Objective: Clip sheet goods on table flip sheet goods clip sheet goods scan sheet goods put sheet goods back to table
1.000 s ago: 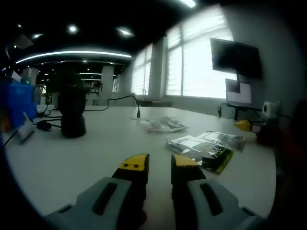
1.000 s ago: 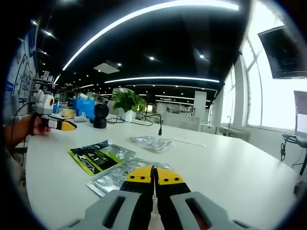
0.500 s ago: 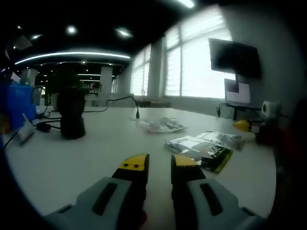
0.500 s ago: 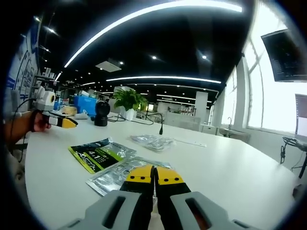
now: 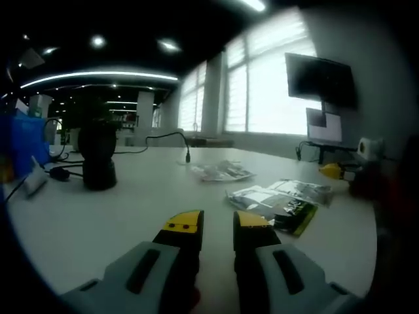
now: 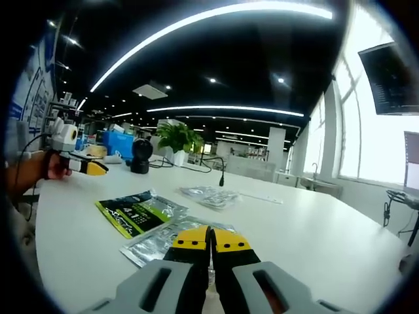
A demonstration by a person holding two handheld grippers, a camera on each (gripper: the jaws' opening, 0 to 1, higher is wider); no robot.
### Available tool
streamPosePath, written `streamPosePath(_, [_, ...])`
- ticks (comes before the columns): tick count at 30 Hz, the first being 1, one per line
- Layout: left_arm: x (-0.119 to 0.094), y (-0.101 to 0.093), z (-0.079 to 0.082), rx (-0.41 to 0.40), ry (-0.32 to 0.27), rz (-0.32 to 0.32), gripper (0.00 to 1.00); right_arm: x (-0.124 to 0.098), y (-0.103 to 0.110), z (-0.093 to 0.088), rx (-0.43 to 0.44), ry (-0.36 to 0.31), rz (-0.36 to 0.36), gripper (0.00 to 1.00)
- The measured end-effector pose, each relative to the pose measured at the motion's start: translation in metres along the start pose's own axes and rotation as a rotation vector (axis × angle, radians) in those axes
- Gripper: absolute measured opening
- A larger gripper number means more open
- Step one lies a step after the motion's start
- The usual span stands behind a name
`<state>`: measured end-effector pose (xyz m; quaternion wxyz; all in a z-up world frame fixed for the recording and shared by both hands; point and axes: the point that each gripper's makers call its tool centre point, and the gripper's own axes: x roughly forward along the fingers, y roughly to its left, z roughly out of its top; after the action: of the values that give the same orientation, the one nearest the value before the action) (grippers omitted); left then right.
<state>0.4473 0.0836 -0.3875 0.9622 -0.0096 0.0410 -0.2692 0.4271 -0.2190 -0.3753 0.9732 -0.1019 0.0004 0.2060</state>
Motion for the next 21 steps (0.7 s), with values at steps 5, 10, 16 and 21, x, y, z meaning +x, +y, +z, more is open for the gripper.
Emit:
streamPosePath(5, [-0.0003,0.0009,0.0008,-0.013,-0.005,-0.002,0.11,0.0007,0.0008,0.0003,0.0,-0.002,0.007,0.0])
streamPosePath(10, [-0.0002,0.0013,0.0003,-0.014,-0.002,-0.002,0.11,0.0007,0.0004,0.0,-0.007,-0.001,0.002,0.0])
streamPosePath(16, [-0.0004,0.0019,0.001,-0.011,-0.006,-0.001,0.11,0.0011,-0.0004,-0.0018,-0.009,0.009,-0.001,0.0])
streamPosePath(21, [-0.0006,0.0006,0.0009,0.0,-0.004,-0.007,0.11,0.0016,-0.004,-0.0039,-0.007,0.023,-0.016,0.03])
